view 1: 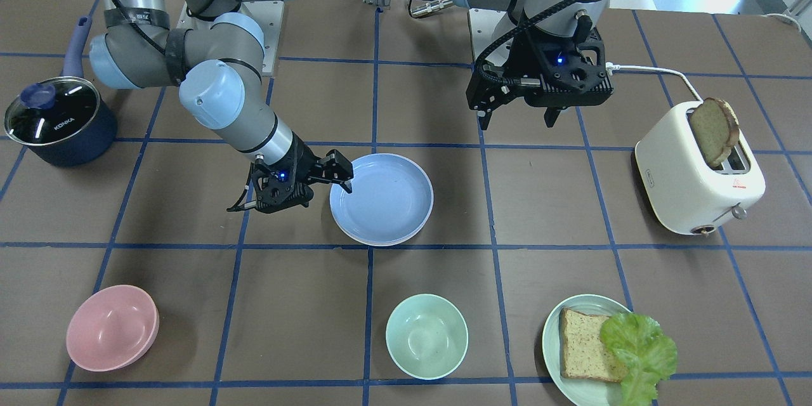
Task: Stack three plates with pink and blue
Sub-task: 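Open the right gripper and lift it away from the stack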
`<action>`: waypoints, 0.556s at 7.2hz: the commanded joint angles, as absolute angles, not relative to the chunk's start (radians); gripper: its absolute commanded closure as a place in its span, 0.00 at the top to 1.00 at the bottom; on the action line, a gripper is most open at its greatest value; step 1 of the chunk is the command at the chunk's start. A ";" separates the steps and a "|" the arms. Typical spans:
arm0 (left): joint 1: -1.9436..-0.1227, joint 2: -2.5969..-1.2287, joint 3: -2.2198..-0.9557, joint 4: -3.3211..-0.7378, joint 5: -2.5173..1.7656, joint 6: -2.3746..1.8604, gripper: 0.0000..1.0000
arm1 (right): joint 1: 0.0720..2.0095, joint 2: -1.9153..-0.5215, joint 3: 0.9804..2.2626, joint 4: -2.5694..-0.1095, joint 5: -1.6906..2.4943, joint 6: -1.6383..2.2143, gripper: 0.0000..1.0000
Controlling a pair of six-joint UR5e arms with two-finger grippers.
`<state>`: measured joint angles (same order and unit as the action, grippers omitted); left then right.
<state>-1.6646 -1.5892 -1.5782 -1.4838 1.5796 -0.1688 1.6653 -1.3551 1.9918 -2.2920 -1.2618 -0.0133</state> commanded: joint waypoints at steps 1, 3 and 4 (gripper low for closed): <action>-1.664 -1.589 -1.578 -1.483 1.578 -0.169 1.00 | 1.611 -1.490 1.971 -2.145 -1.498 -0.014 1.00; -1.666 -1.589 -1.578 -1.483 1.577 -0.169 1.00 | 1.511 -1.606 1.939 -1.983 -1.575 -0.047 1.00; -1.666 -1.589 -1.578 -1.483 1.575 -0.170 1.00 | 1.496 -1.632 1.857 -1.845 -1.575 -0.048 1.00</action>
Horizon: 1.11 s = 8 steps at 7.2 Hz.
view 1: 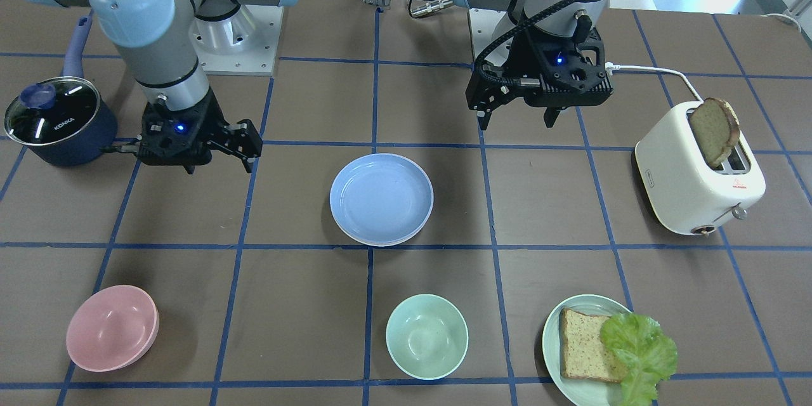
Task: Stack three plates with pink and blue
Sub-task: 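Open the right gripper and lift it away from the stack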
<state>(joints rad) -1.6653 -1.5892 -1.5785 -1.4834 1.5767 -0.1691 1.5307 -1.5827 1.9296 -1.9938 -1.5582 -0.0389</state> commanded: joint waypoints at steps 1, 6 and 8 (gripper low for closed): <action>-1.666 -1.589 -1.577 -1.483 1.578 -0.169 1.00 | 1.497 -1.640 1.767 -1.694 -1.571 -0.040 1.00; -1.667 -1.592 -1.571 -1.488 1.585 -0.170 1.00 | 1.571 -1.632 1.646 -1.586 -1.577 -0.023 1.00; -1.666 -1.589 -1.571 -1.488 1.583 -0.170 1.00 | 1.568 -1.631 1.647 -1.592 -1.568 -0.028 1.00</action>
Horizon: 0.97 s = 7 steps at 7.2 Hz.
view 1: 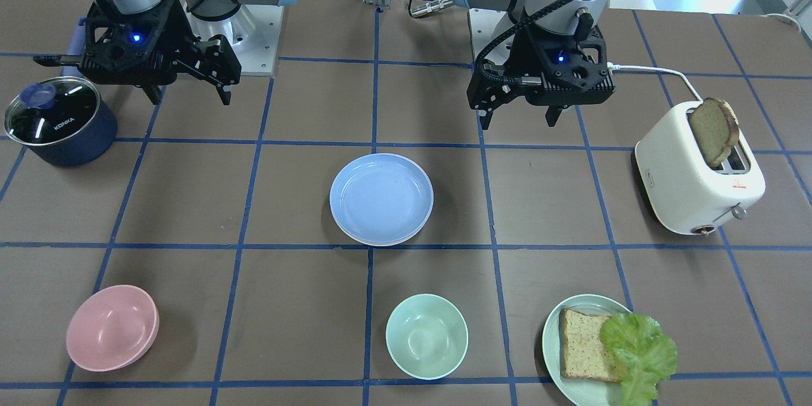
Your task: Stack three plates with pink and blue
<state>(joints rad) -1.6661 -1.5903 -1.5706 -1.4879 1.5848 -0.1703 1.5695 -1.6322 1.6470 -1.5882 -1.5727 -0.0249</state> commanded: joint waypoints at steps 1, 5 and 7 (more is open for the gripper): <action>-1.666 -1.591 -1.569 -1.488 1.583 -0.170 1.00 | 1.568 -1.631 1.646 -1.612 -1.563 -0.029 1.00; -1.663 -1.591 -1.565 -1.486 1.580 -0.170 1.00 | 1.566 -1.629 1.652 -1.663 -1.575 -0.029 1.00; -1.663 -1.591 -1.566 -1.488 1.583 -0.170 1.00 | 1.566 -1.614 1.654 -1.664 -1.574 -0.029 1.00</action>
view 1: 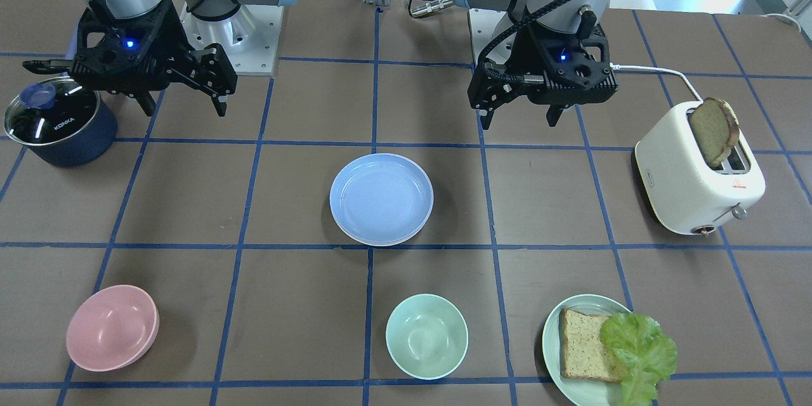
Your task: Stack three plates with pink and blue
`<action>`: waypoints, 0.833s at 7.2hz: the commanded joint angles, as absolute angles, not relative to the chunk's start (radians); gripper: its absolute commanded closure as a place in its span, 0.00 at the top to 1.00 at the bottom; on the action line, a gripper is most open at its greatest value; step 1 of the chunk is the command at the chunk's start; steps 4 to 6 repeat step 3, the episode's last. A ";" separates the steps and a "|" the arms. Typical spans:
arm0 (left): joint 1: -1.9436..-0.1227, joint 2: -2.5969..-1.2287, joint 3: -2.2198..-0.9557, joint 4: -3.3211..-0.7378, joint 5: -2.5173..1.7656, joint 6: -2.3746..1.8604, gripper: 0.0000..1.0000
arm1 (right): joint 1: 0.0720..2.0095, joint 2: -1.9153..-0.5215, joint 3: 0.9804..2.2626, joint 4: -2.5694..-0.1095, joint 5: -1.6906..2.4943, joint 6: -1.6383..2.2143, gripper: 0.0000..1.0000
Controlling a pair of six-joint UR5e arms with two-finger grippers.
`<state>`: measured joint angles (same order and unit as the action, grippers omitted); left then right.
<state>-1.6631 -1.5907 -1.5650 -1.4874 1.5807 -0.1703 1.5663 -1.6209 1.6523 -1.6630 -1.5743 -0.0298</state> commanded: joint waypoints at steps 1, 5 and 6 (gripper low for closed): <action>-1.661 -1.589 -1.562 -1.486 1.579 -0.170 1.00 | 1.566 -1.612 1.655 -1.657 -1.569 -0.029 1.00; -1.667 -1.578 -1.575 -1.489 1.580 -0.170 1.00 | 1.565 -1.612 1.686 -1.663 -1.575 -0.029 1.00; -1.667 -1.578 -1.575 -1.489 1.580 -0.170 1.00 | 1.565 -1.612 1.686 -1.663 -1.575 -0.029 1.00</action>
